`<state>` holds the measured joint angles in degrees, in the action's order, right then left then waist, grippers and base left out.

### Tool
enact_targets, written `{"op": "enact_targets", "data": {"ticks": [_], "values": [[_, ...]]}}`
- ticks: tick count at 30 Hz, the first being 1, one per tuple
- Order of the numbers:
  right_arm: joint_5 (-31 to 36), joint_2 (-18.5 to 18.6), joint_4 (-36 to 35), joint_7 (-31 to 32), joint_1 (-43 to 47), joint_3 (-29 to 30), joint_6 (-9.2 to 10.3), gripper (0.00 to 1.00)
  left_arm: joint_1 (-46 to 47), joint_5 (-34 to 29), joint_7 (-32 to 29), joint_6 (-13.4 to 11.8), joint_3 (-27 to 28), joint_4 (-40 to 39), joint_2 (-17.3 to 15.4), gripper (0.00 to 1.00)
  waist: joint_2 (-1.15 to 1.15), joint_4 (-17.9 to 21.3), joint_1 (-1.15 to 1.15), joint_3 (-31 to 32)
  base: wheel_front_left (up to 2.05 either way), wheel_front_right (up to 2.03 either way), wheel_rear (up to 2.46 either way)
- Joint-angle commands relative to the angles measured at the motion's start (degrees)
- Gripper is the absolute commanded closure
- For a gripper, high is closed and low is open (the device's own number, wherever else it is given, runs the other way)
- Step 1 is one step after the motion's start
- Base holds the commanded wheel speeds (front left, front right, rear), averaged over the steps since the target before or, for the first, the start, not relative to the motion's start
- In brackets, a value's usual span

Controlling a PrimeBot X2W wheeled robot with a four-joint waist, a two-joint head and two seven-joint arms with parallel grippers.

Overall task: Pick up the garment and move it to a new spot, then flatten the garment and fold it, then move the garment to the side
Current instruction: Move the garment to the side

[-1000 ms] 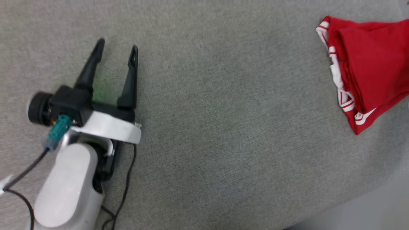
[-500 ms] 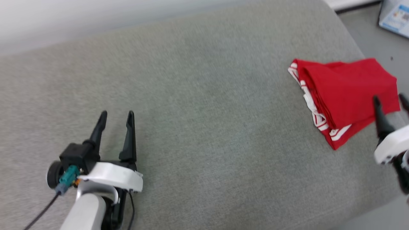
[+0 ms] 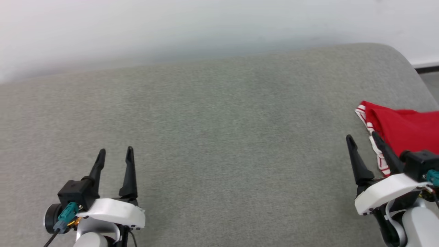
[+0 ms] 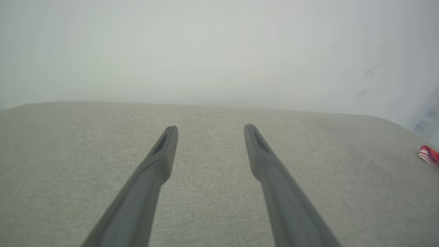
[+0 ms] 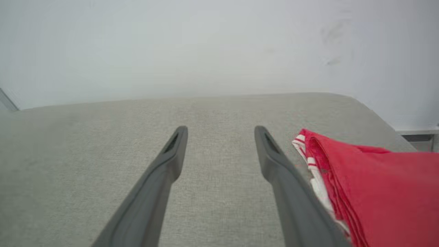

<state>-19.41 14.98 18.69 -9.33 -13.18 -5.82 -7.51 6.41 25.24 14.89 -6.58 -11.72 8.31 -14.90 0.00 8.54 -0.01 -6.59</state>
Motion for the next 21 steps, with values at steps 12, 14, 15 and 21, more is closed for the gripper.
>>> {"op": "enact_targets", "data": {"ticks": [12,14,15,21], "values": [[6.02,-5.69,-14.98,4.46,11.79,3.32,0.04,0.0,-6.96,-2.01,0.33,-0.58,2.68,0.05,-2.07,0.0,0.0,-4.45,0.01,6.12,0.0,0.0,0.0],[6.56,-6.14,-17.04,5.44,13.41,3.73,0.03,0.0,-7.65,-2.08,0.34,-0.54,2.34,0.21,-1.72,0.0,0.0,-4.44,0.01,6.82,0.0,0.0,0.0],[6.88,-6.24,-17.81,5.98,14.16,4.07,0.03,0.0,-7.88,-2.14,0.34,-0.47,2.25,0.26,-1.63,0.0,0.0,-4.35,0.01,7.15,0.0,0.0,0.0],[7.3,-6.93,-20.14,7.73,17.29,4.59,0.03,0.0,-9.14,-1.99,0.35,-0.02,1.88,0.89,-1.26,0.0,0.0,-3.57,0.01,8.88,0.0,0.0,0.0]]}}
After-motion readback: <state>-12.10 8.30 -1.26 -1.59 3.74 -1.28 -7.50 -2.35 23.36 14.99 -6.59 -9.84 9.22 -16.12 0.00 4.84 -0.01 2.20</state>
